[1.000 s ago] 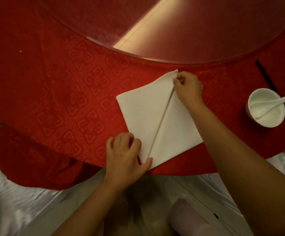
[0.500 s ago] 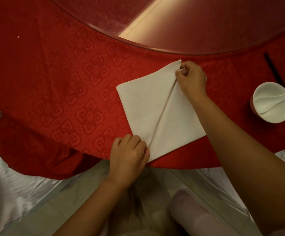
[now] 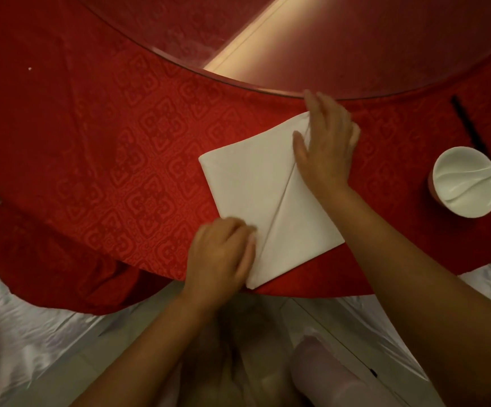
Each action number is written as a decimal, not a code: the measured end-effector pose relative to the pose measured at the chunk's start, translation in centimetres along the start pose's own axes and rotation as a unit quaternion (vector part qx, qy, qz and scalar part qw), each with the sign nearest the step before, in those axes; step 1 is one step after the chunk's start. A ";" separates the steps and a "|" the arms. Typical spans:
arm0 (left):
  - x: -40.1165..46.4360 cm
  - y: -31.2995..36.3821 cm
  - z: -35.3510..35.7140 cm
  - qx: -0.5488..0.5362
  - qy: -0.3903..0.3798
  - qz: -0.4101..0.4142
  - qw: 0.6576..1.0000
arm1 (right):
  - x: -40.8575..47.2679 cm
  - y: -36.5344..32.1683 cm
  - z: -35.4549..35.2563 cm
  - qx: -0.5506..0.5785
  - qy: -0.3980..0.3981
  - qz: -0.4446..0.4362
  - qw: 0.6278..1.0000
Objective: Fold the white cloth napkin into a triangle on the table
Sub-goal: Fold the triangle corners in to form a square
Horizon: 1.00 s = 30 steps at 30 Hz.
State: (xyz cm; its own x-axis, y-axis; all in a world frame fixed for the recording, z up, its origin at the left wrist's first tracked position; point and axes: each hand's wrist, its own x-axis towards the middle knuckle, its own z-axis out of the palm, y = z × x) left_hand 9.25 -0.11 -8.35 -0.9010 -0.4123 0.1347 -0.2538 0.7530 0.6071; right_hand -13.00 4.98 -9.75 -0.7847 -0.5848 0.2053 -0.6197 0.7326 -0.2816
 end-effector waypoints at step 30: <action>-1.1 -5.1 0.4 0.147 -0.344 0.350 0.859 | -1.8 1.1 3.1 -0.094 -0.164 -0.107 0.976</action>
State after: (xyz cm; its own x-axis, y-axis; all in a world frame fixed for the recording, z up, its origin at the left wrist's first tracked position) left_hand 11.39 -3.30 -11.90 -0.8377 0.5191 -0.1695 0.4486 0.8312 0.3284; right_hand -12.23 5.74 -13.38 -0.6090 -0.7893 -0.0784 -0.7852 0.6139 -0.0816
